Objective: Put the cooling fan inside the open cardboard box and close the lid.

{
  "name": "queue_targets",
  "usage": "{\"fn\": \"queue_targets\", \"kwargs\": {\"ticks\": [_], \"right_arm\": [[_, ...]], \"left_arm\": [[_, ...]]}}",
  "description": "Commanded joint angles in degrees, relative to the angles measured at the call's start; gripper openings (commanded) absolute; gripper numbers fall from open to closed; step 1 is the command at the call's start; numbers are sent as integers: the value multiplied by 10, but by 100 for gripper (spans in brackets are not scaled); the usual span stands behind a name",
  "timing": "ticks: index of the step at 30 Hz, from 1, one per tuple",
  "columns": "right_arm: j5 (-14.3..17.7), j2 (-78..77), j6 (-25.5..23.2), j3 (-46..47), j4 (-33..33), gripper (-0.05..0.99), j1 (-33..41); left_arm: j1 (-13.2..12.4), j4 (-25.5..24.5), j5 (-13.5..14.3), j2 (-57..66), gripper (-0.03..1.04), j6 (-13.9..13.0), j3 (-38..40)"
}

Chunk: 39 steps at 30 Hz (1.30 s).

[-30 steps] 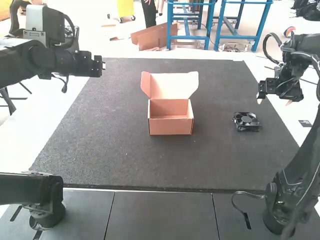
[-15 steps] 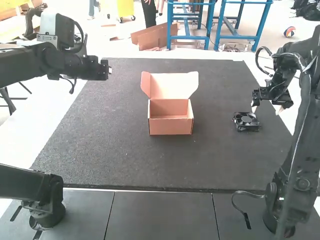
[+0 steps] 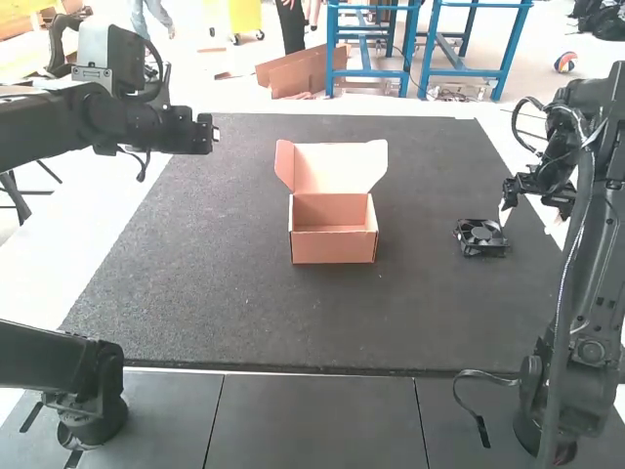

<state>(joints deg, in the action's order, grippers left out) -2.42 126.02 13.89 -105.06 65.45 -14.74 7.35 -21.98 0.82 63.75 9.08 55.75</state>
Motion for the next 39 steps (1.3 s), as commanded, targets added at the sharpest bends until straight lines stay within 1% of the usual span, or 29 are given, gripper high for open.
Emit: {"fn": "queue_targets", "kwargs": {"ticks": [1, 6, 10, 16, 24, 39], "right_arm": [[-9, 1, 9, 1, -2, 90, -5], [-8, 7, 10, 9, -4, 90, -5], [-8, 7, 11, 20, -22, 90, -5], [-8, 7, 16, 34, -65, 90, -6], [-9, 7, 20, 49, -67, 90, -5], [-9, 7, 23, 82, -128, 89, -5]], "left_arm": [[-1, 5, -8, 4, 97, 4, 19], [-1, 3, -7, 5, 97, 4, 19], [-1, -1, -7, 4, 97, 4, 20], [-1, -1, -7, 4, 97, 5, 21], [-1, 2, -7, 4, 97, 5, 20], [-1, 0, -7, 4, 97, 5, 19]]}}
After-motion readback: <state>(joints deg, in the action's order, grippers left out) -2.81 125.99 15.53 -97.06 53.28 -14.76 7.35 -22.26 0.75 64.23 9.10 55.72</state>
